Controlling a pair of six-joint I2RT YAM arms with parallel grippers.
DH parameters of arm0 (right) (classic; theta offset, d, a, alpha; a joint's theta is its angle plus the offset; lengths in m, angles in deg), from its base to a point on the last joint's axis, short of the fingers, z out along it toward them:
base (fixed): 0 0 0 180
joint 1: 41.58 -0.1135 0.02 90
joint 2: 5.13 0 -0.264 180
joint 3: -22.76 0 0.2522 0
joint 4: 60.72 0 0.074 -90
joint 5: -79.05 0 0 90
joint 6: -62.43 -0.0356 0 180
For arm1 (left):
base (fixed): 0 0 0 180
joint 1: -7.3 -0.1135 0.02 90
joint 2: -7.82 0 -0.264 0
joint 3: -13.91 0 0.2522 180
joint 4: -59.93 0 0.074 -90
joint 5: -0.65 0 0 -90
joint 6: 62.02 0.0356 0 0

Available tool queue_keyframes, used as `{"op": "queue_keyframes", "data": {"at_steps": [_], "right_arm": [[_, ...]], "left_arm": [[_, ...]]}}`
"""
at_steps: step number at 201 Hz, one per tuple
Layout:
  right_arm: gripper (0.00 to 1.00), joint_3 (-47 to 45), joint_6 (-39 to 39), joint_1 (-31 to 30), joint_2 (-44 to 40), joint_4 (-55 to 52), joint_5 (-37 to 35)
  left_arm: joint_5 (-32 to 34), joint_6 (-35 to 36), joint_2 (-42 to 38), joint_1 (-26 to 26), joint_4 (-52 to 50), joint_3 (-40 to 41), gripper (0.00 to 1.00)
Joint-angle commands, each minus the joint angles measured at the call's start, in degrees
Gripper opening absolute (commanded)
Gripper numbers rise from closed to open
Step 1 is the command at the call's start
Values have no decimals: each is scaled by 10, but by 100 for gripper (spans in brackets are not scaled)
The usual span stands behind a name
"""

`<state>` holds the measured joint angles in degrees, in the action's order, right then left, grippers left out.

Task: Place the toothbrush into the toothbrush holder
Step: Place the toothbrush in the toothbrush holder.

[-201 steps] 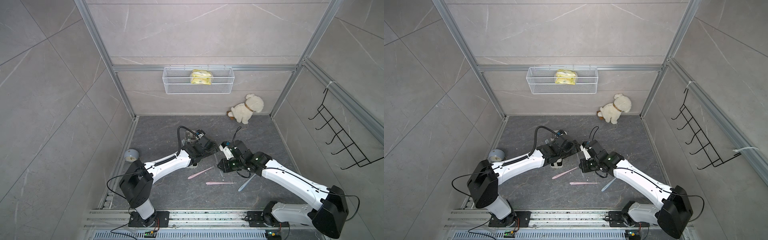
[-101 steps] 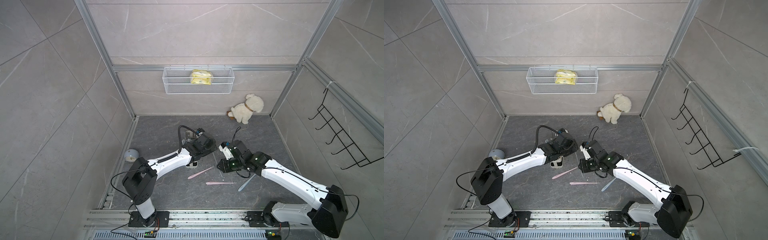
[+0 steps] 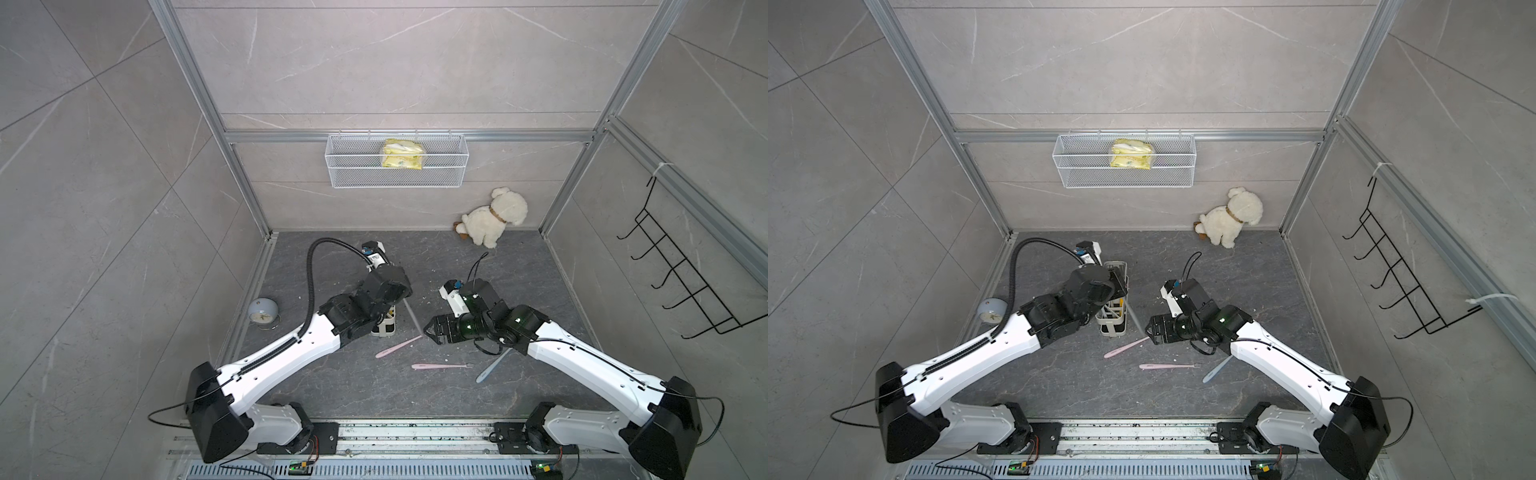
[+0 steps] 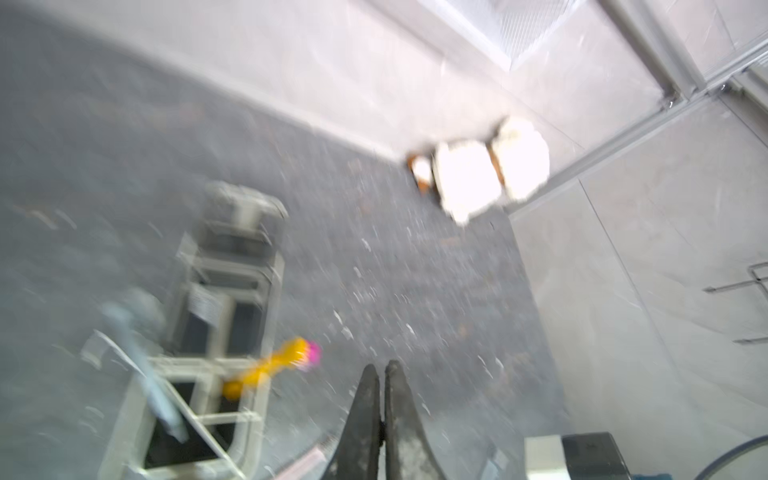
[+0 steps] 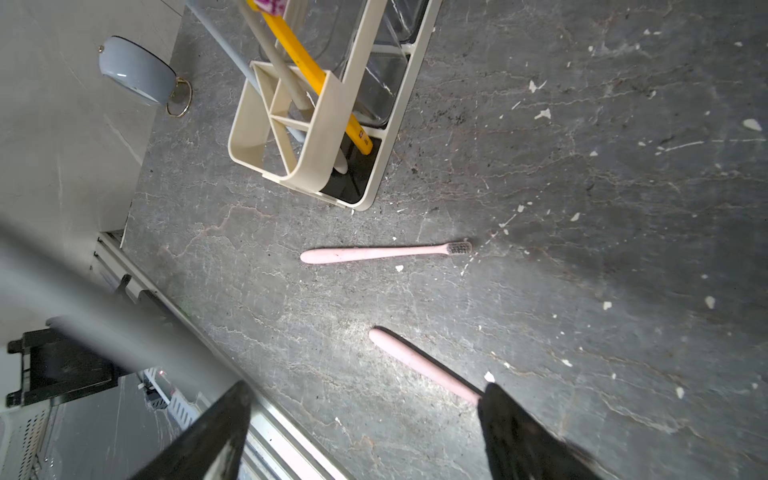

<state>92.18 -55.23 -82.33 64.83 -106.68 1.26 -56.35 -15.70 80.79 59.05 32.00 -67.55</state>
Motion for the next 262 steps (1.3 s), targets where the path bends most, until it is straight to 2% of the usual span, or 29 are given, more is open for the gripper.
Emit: {"op": "queue_keyframes", "data": {"at_steps": [1, 26, 49, 82, 154, 224, 262], "right_arm": [[87, -13, -2, 0, 5, 7, -9], [87, -13, 2, 0, 6, -1, -25], [87, -13, 4, 1, 11, -2, -33], [87, -13, 6, 0, 22, 0, -34], [87, -12, 8, 1, 38, 5, -44], [87, -23, 10, 0, 51, 15, -52], [87, -32, 12, 0, 59, 21, -54]], "left_arm": [[149, 186, -15, 2, 79, 29, 0], [226, 298, -5, 9, 154, 42, 0], [230, 358, -4, 9, 254, 84, 0], [242, 416, 10, 8, 338, 119, 0], [240, 432, 38, -1, 502, 190, 0], [270, 414, 107, -8, 670, 265, 0], [283, 406, 153, -8, 731, 280, 0]]}}
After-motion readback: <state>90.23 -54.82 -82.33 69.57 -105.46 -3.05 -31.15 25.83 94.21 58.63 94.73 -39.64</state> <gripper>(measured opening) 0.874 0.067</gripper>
